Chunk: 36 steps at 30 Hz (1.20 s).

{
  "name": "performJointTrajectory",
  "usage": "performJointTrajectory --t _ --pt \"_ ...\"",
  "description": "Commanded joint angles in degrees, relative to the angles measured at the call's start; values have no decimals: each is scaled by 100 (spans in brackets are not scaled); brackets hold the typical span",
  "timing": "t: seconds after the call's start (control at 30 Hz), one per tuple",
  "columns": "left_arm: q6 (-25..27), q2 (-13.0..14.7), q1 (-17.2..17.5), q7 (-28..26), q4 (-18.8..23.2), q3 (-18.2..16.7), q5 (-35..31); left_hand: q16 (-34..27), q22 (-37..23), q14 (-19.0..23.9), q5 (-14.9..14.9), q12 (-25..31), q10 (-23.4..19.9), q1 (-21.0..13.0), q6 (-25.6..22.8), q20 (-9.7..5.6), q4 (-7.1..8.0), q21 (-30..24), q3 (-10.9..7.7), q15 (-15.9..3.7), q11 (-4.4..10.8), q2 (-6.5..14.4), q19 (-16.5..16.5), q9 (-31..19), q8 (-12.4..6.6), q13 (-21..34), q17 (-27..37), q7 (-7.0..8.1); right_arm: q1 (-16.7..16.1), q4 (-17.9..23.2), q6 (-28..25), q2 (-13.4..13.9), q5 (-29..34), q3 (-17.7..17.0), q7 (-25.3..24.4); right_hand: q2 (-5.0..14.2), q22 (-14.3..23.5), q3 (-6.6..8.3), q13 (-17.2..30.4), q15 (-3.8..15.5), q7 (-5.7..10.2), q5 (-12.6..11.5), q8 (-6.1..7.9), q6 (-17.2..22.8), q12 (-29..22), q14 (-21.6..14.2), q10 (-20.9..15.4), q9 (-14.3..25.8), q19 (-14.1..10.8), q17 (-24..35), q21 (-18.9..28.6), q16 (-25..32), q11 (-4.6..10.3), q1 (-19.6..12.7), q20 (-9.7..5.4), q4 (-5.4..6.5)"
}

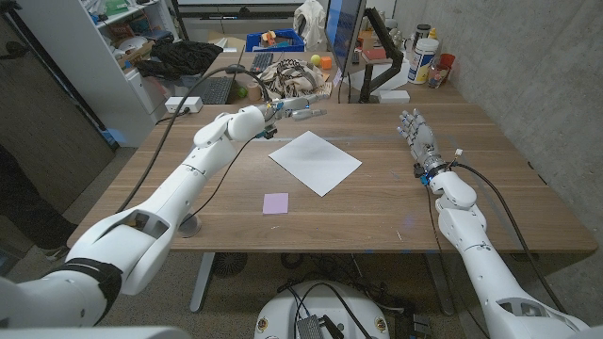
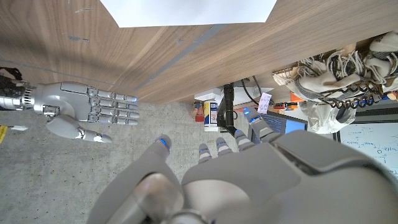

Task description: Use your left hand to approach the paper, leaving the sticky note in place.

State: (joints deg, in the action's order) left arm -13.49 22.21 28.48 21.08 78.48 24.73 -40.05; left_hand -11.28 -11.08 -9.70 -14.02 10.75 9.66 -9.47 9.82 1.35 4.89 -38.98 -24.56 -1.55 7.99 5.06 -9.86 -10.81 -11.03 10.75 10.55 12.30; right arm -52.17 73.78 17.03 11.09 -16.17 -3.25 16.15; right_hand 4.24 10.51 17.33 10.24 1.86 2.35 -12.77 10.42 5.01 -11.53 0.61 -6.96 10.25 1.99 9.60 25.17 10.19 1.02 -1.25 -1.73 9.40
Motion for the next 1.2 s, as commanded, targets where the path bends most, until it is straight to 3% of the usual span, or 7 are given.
performJointTrajectory --t 0.03,1.2 --pt "5 39 -40 128 -31 69 -112 -25 -9 -789 -23 30 714 -61 799 -29 -21 -2 11 -45 42 -23 -965 -14 15 12 16 38 31 -29 19 4 44 41 -19 332 25 17 10 144 40 -43 33 26 -16 -7 -29 17 -24 17 -12 6 5 -24 -192 -21" --pt "-67 88 -135 219 -176 292 -416 -4 -25 -887 -22 22 794 -55 865 6 69 57 39 -52 0 60 -1087 -24 -1 16 34 39 76 -142 63 -17 126 55 -38 345 26 27 10 141 51 -46 33 22 -13 -4 -20 17 -30 17 -36 4 10 -34 -206 -23"
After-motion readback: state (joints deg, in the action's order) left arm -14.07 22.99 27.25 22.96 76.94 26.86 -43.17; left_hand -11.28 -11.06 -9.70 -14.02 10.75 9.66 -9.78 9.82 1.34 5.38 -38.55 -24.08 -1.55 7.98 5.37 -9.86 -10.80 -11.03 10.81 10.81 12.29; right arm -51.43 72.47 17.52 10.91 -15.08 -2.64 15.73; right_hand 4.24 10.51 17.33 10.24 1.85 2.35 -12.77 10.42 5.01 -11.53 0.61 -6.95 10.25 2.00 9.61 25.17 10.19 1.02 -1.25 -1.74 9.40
